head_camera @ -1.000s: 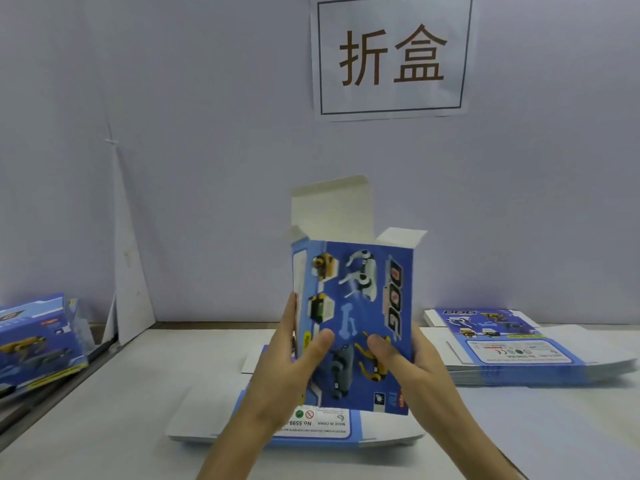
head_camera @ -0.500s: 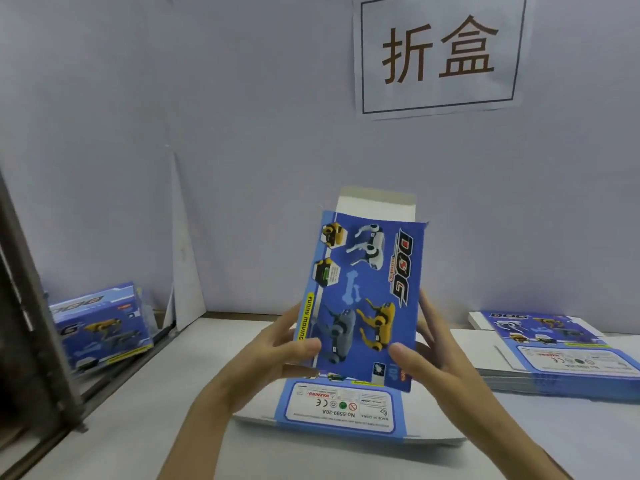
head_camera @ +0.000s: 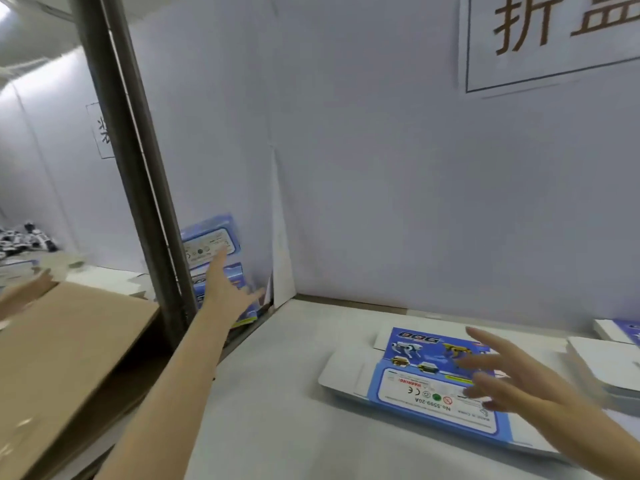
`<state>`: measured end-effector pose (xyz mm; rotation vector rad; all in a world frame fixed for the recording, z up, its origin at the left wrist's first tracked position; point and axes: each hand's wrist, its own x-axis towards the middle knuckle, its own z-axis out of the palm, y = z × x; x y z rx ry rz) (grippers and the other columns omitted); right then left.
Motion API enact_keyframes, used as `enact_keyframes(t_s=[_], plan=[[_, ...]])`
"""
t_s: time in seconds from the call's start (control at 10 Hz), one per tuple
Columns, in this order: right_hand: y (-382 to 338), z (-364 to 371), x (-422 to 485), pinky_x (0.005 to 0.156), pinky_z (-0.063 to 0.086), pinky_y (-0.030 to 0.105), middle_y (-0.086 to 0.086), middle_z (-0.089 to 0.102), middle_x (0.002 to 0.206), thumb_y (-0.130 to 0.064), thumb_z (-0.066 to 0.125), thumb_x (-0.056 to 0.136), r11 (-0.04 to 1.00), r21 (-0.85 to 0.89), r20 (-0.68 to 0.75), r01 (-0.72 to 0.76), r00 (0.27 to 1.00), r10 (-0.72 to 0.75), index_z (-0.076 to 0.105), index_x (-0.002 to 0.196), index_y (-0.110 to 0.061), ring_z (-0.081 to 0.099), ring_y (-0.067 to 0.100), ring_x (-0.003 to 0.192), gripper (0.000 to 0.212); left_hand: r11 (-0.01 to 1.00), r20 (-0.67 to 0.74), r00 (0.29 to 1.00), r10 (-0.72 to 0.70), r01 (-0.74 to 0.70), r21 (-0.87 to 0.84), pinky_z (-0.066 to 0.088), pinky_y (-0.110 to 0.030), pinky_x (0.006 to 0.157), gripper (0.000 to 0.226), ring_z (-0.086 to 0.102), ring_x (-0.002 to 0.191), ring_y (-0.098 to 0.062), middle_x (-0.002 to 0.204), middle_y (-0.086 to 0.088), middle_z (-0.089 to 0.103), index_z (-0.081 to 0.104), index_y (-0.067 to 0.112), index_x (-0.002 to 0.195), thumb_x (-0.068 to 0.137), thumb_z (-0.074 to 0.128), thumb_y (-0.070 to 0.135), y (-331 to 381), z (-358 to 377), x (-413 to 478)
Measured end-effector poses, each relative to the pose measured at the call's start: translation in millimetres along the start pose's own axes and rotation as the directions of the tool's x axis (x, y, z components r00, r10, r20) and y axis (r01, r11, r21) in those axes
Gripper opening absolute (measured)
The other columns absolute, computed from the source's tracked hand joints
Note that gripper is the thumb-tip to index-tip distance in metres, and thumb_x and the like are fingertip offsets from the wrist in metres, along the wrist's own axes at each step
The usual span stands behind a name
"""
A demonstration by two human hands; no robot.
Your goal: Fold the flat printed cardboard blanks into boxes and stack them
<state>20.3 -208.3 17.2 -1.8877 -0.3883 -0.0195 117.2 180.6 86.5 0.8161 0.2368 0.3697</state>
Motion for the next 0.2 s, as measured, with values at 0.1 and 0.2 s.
enact_keyframes(t_s=[0.1, 0.2], plan=[[1, -5, -8, 0.087, 0.053, 0.031, -0.017, 0.067, 0.112, -0.041, 0.060, 0.075, 0.997, -0.064, 0.002, -0.038, 0.999, 0.038, 0.043, 0.129, -0.047, 0.069, 0.008, 0.095, 0.057, 0.959, -0.010, 0.993, -0.114, 0.113, 0.259, 0.048, -0.046, 0.090, 0.038, 0.054, 0.117, -0.027, 0.134, -0.011, 0.049, 0.051, 0.016, 0.130, 0.096, 0.051, 0.034, -39, -7, -8], [-5, -21, -23, 0.090, 0.053, 0.031, -0.018, 0.066, 0.113, -0.029, 0.062, 0.086, 0.990, -0.130, -0.027, -0.048, 0.999, 0.045, 0.046, 0.126, -0.048, 0.066, 0.005, 0.098, 0.046, 0.836, 0.087, 0.974, -0.210, 0.133, 0.533, 0.047, -0.039, 0.086, 0.027, 0.060, 0.097, -0.025, 0.124, -0.009, 0.057, 0.059, 0.013, 0.119, 0.101, 0.041, 0.022, -87, -14, -32]])
